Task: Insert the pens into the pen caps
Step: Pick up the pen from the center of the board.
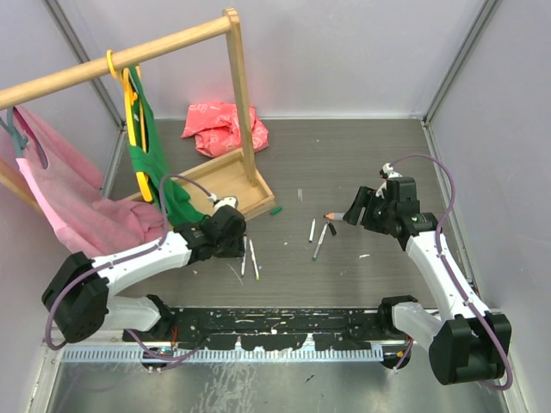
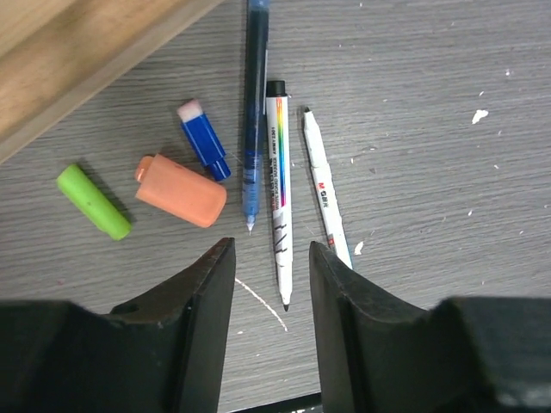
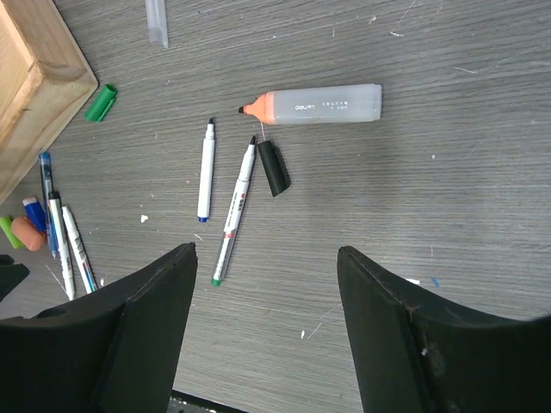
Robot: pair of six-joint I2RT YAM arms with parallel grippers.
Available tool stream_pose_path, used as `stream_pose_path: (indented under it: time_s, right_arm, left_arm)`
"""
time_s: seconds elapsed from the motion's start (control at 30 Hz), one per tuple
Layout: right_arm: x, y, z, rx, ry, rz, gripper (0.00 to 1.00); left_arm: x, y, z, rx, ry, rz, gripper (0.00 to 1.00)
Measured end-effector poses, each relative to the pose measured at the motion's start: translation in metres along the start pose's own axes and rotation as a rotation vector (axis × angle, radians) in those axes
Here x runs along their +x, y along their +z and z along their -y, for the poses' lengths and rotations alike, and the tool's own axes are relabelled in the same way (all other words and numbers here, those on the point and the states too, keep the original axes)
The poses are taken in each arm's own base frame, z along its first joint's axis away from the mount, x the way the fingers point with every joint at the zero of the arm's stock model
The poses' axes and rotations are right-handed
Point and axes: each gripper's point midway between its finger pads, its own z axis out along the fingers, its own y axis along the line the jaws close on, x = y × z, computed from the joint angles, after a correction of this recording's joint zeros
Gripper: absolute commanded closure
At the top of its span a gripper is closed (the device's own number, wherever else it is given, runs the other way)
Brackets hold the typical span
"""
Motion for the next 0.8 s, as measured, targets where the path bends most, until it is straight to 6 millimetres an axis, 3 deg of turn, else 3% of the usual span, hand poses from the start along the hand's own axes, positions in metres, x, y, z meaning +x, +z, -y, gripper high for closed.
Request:
stream_pose_path:
  time_s: [0.33, 0.8]
  right_arm:
    - [0.004, 0.002, 0.002, 0.001, 0.0, -0.01, 0.29]
    - [0.004, 0.002, 0.001, 0.0, 0.0, -0.01, 0.29]
  left_arm:
    - [0.028, 0.026, 0.001, -0.019, 0.053, -0.121, 0.72]
    - [0.029, 0.033, 0.011, -0.004, 0.079, -0.139, 0.81]
